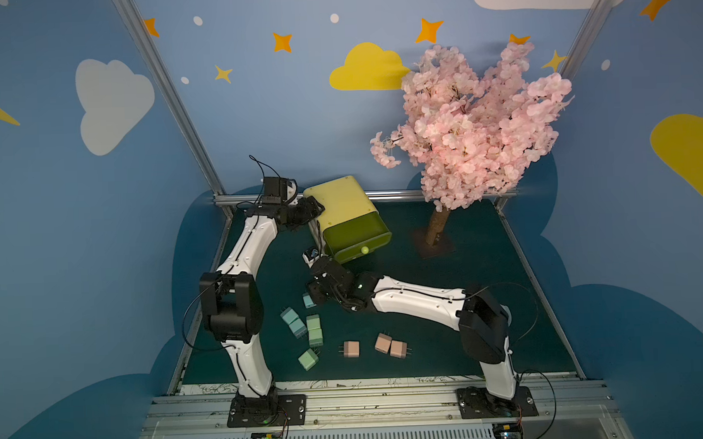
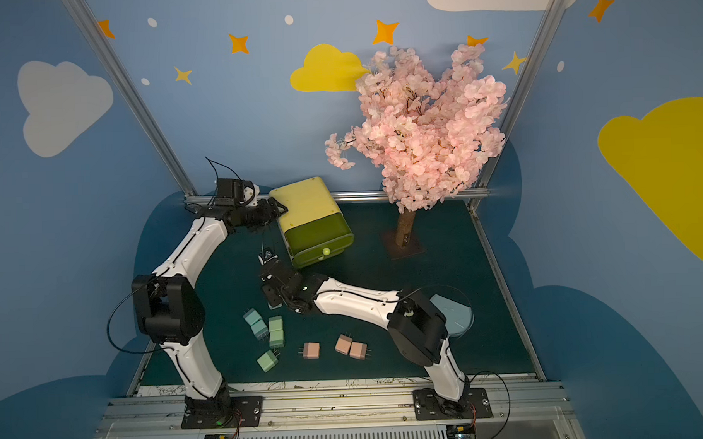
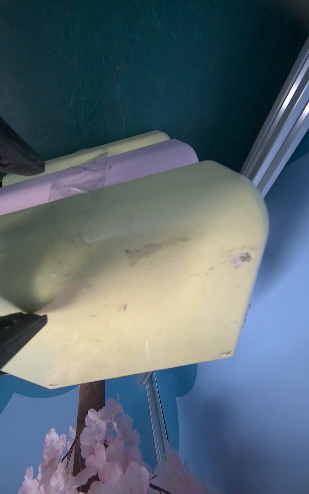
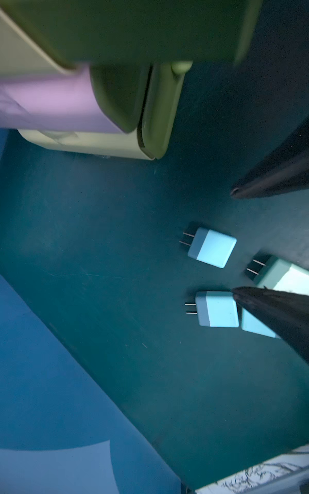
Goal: Place the plugs into the drawer by color
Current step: Pick up the plug from the center of the board.
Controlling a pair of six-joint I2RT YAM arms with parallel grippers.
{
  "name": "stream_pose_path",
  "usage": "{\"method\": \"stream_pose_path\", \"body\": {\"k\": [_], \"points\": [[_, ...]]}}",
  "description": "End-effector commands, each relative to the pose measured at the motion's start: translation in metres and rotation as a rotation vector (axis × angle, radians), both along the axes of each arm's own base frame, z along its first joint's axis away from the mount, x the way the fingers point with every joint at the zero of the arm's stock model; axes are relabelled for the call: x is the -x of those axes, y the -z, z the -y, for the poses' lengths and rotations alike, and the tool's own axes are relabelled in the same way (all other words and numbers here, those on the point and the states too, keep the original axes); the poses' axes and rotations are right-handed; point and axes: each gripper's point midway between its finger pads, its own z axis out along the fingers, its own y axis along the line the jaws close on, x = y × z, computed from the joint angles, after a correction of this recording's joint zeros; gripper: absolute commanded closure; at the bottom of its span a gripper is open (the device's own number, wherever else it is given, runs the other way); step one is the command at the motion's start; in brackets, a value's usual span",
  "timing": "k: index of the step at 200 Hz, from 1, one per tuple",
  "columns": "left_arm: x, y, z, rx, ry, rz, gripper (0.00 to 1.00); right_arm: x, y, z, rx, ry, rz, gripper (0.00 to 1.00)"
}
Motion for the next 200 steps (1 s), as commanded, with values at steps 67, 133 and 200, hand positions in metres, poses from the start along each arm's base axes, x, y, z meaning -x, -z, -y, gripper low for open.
{"method": "stream_pose_path", "body": {"k": [67, 133, 200], "points": [[0.012, -0.01, -0.014, -0.017, -0.019, 0.007, 0.18, -0.022, 0.068, -0.026, 0.087, 0.09, -0.143, 0.34], [0.013, -0.008, -0.016, -0.017, -0.025, 0.001, 0.18, -0.016, 0.097, -0.029, 0.135, 0.103, -0.23, 0.28], [0.013, -0.004, -0.016, -0.016, -0.029, -0.008, 0.18, -0.014, 0.116, -0.031, 0.169, 0.097, -0.263, 0.3]]}}
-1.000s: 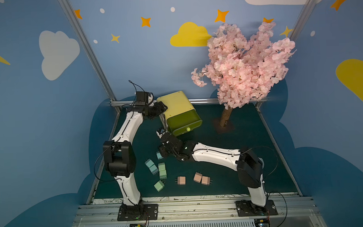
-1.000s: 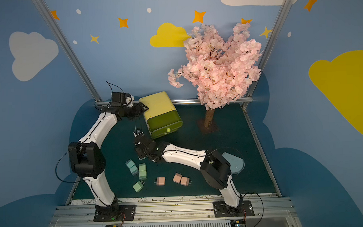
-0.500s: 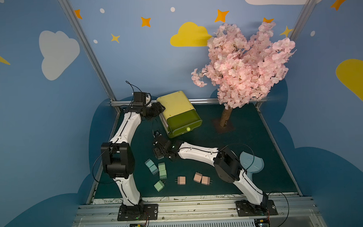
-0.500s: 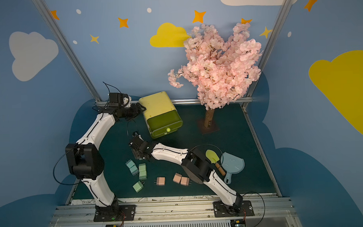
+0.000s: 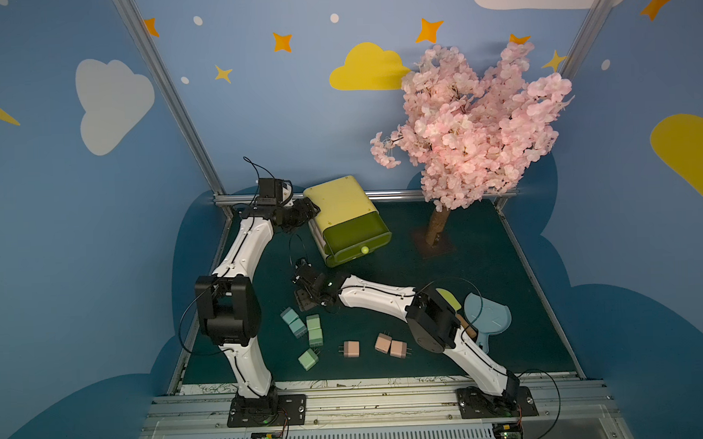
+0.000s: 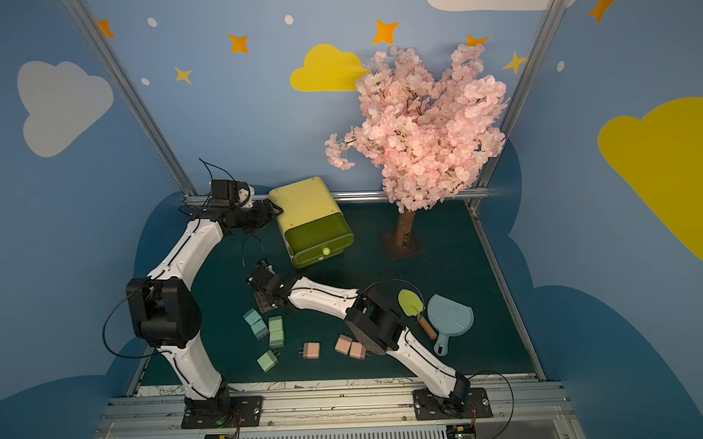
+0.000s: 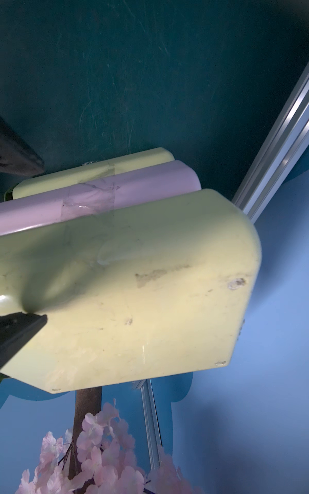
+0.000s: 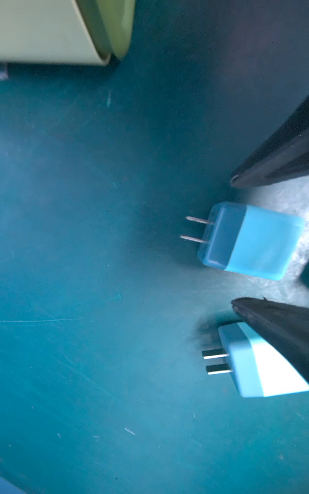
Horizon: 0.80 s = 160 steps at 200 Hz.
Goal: Place the plugs into the drawer by color
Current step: Pick up the plug from the center of the board.
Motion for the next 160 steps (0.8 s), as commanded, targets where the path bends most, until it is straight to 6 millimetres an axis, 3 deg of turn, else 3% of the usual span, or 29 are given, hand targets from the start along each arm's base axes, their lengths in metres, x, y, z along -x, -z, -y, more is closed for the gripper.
{"method": "stream_pose_path", "body": {"k": [1, 101, 135, 160], "points": [[0.006, -0.004, -0.004, -0.011, -0.003, 0.003, 0.18, 0.002, 0.014, 0.002, 0.034, 0.005, -0.029, 0.3], [0.005, -0.003, -0.006, -0.013, -0.005, 0.001, 0.18, -0.005, 0.023, -0.003, 0.05, 0.003, -0.029, 0.46], [0.005, -0.004, -0.008, -0.011, -0.009, 0.002, 0.17, -0.006, 0.016, -0.003, 0.046, 0.004, -0.016, 0.57], [0.006, -0.005, -0.009, -0.008, -0.01, 0.004, 0.17, -0.007, -0.002, -0.003, 0.031, 0.002, 0.004, 0.64]]}}
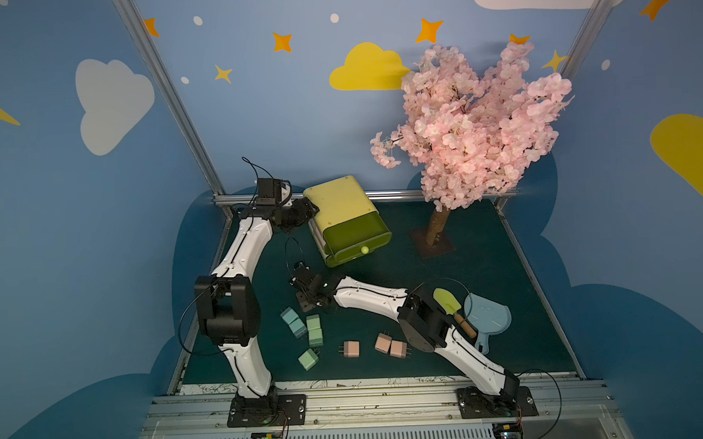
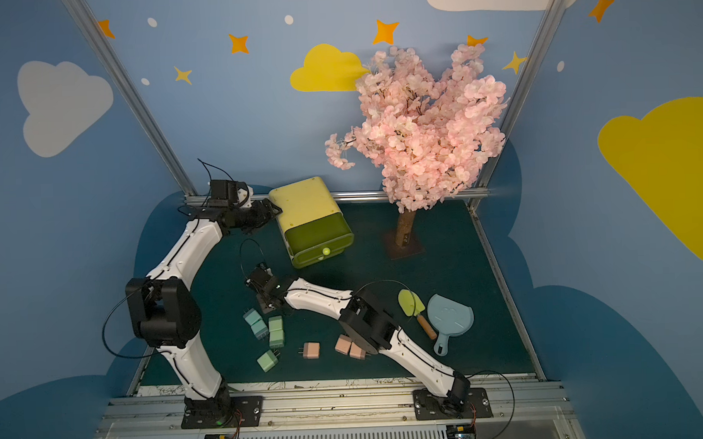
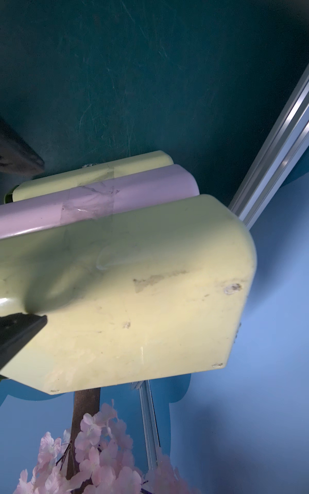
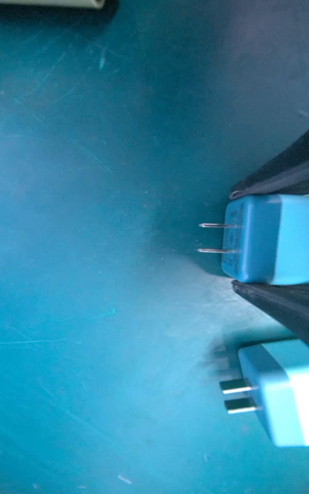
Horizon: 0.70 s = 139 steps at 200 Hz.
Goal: Place the plugs into the drawer by color
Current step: Pick up the plug from the center of the board, then place the plug in the drawer.
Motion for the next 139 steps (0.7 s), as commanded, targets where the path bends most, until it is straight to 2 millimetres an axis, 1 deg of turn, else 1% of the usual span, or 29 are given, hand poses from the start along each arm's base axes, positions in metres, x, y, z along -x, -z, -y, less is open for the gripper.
{"method": "stream_pose_path", "body": {"k": [1, 14, 21, 35, 43, 67, 89, 98, 116, 125, 139], "points": [[0.006, -0.005, -0.005, -0.009, -0.003, 0.004, 0.17, -0.004, -0.026, 0.001, -0.013, 0.006, 0.024, 0.64], [0.006, -0.006, -0.004, -0.009, 0.0, 0.006, 0.17, -0.002, -0.045, 0.003, -0.028, 0.0, 0.045, 0.64], [0.007, -0.006, -0.004, -0.009, -0.001, 0.006, 0.17, 0.0, -0.06, 0.003, -0.041, -0.009, 0.058, 0.64], [0.007, -0.007, -0.004, -0.007, -0.002, 0.007, 0.17, 0.003, -0.097, 0.007, -0.077, -0.02, 0.099, 0.65], [0.007, -0.008, -0.004, -0.006, 0.0, 0.01, 0.17, 0.004, -0.121, 0.011, -0.099, -0.023, 0.132, 0.65], [0.007, -0.011, -0.003, 0.002, 0.001, 0.016, 0.17, 0.001, -0.184, 0.031, -0.156, -0.018, 0.225, 0.65], [0.01, -0.012, 0.001, 0.019, 0.015, 0.013, 0.18, -0.009, -0.228, 0.054, -0.196, -0.027, 0.279, 0.65], [0.01, -0.013, 0.002, 0.017, 0.02, 0.015, 0.18, -0.016, -0.243, 0.066, -0.201, -0.023, 0.301, 0.65], [0.01, -0.015, 0.004, 0.018, 0.024, 0.019, 0.18, -0.034, -0.266, 0.09, -0.205, -0.002, 0.327, 0.65], [0.011, -0.013, 0.005, 0.023, 0.027, 0.014, 0.18, -0.044, -0.273, 0.098, -0.209, 0.002, 0.335, 0.65], [0.012, -0.014, 0.007, 0.03, 0.036, 0.011, 0.18, -0.057, -0.278, 0.106, -0.203, 0.006, 0.33, 0.65]]}}
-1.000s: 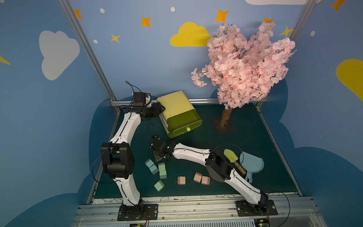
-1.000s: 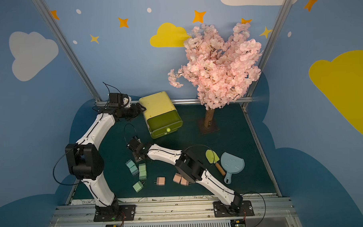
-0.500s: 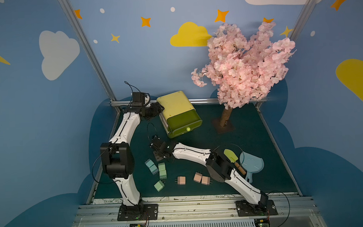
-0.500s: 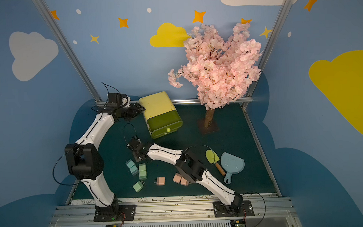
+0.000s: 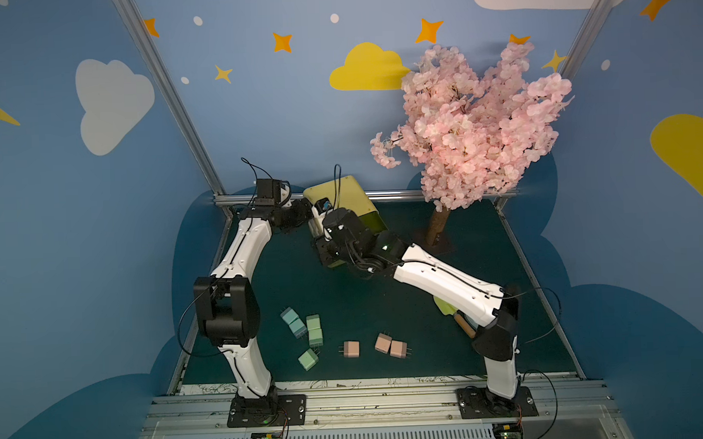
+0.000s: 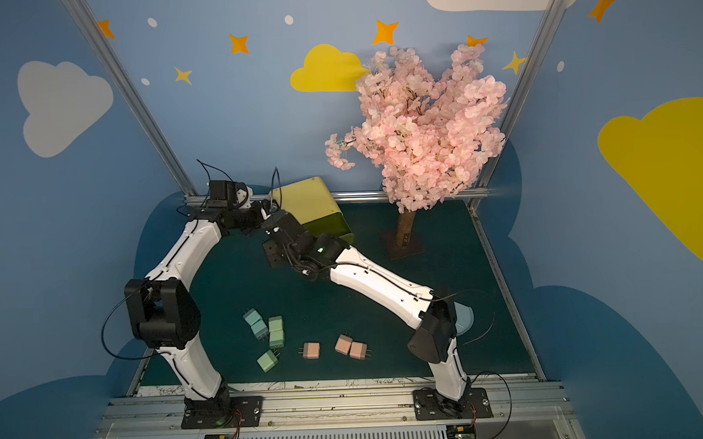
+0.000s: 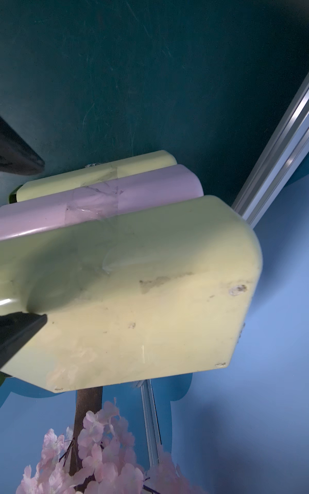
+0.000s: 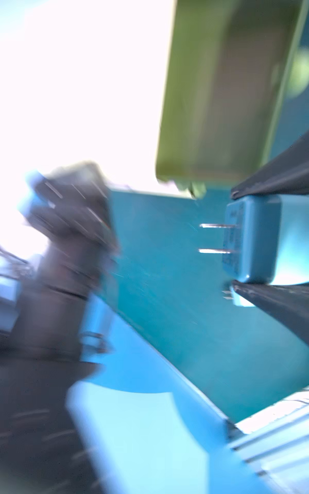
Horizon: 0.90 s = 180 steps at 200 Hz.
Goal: Place the plugs into the drawer by color
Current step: Place the plug in the drawer.
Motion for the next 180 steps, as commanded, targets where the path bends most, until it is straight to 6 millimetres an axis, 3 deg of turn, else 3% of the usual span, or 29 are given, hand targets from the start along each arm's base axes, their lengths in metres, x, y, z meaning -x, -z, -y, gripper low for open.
{"method": "stream_pose_path", "body": {"k": [1, 62, 180], "points": [[0.008, -0.013, 0.005, 0.018, 0.027, 0.015, 0.18, -0.026, 0.017, 0.018, 0.091, 0.006, -0.013, 0.65], [0.008, -0.008, 0.006, 0.016, 0.028, 0.003, 0.18, -0.058, 0.044, 0.016, 0.138, -0.04, -0.106, 0.65], [0.007, -0.001, 0.01, 0.017, 0.035, -0.012, 0.18, -0.079, 0.089, 0.018, 0.169, 0.01, -0.2, 0.63]]}}
